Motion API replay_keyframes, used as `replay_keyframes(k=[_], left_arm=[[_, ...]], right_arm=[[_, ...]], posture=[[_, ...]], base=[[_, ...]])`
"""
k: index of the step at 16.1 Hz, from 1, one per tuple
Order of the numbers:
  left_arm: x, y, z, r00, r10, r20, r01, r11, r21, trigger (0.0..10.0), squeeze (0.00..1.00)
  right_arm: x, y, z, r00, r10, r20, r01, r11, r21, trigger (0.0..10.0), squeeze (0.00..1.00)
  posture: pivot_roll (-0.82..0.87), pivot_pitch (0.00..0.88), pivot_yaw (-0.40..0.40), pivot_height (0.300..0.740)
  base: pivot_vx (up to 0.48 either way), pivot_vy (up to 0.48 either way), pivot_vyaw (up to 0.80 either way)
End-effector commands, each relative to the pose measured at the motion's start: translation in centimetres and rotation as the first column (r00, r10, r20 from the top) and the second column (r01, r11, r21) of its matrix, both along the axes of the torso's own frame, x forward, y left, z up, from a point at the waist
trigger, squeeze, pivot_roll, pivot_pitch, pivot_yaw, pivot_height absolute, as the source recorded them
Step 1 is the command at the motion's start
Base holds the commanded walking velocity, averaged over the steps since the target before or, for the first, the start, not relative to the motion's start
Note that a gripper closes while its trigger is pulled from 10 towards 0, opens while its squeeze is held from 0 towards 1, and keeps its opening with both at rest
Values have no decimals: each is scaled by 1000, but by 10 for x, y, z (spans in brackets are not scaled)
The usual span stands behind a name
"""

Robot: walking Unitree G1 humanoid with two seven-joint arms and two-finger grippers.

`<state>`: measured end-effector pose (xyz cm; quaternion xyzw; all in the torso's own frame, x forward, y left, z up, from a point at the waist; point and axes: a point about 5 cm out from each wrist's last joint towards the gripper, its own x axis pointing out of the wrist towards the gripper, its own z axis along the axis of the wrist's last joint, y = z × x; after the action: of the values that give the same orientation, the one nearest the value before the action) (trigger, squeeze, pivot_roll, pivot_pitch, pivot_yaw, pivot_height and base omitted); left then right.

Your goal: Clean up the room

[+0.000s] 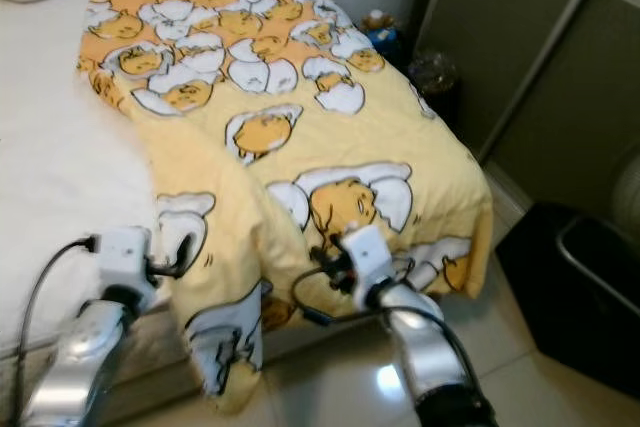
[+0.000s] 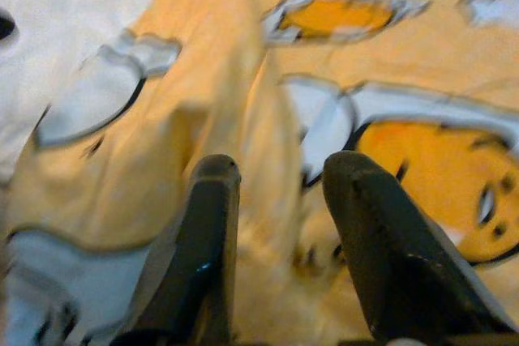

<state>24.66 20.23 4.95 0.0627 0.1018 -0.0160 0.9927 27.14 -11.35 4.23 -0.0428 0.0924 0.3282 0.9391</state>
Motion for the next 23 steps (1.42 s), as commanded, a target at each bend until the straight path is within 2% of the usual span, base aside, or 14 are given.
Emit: replay_keyframes(k=[1,7,8,9,10,11,13,14,15,17,19,21,22,23], left_arm=[[6,-12,6,999,-34,25,35,999,-19,10000,0],[5,0,-3,1000,-18,-19,18,1000,-11,10000,0],[4,3,-4,999,-22,-31,21,1000,-9,10000,0],[4,5,-5,999,-25,-41,24,1000,-13,10000,0],[4,7,-6,998,-31,-50,30,999,-11,10000,0],[4,8,-7,996,-60,-62,60,998,-8,10000,98],[1,3,-19,969,-207,-133,207,978,-14,10000,0],[0,1,-23,948,-272,-168,278,960,16,10000,0],[0,1,-23,948,-272,-168,278,960,16,10000,0],[4,2,-28,915,-335,-224,361,929,85,10000,0],[10,1,-28,915,-338,-220,357,932,56,10000,0],[9,-4,-35,896,-363,-254,387,921,49,10000,4],[7,-7,-39,884,-382,-271,407,912,41,10000,1000],[5,-9,-41,872,-400,-283,427,903,39,10000,1000]], right_arm=[[-3,-18,-6,998,-59,-12,58,997,-53,10000,0],[-10,-27,-3,997,-75,-1,74,997,-32,10000,0],[-13,-30,-2,998,-65,-15,65,998,1,10000,867],[-15,-31,-1,998,-55,-18,55,998,29,10000,1000],[-17,-32,-1,999,-50,-21,51,998,34,10000,1000],[-19,-34,-1,999,-43,-27,44,998,46,10000,1000],[-25,-38,2,999,40,-25,-38,997,60,10000,1000],[-26,-41,4,997,70,-25,-68,996,59,10000,1000],[-26,-41,4,997,70,-25,-68,996,59,10000,1000],[-25,-51,10,987,153,-43,-150,987,49,10000,1000],[-25,-60,12,975,210,-67,-210,978,2,10000,1000],[-26,-63,14,956,277,-98,-278,961,6,10000,1000],[-28,-62,14,940,320,-119,-322,947,3,10000,1000],[-30,-62,14,929,345,-135,-349,937,-3,10000,1000]], posture=[[19,0,-30,740],[3,0,-20,740],[3,0,-20,740],[1,0,-17,740],[2,0,-16,740],[2,0,-15,740],[0,0,-5,740],[-4,0,-2,740],[-4,0,-2,740],[-15,0,11,740],[-18,0,7,740],[-18,0,3,740],[-24,0,4,740],[-24,0,4,740]], base=[[472,0,0],[0,0,0],[0,0,0],[0,0,0],[0,0,0],[0,0,0],[0,0,0],[0,0,0],[0,0,0],[0,0,0],[0,0,0],[0,0,0],[0,0,0],[0,0,0]])
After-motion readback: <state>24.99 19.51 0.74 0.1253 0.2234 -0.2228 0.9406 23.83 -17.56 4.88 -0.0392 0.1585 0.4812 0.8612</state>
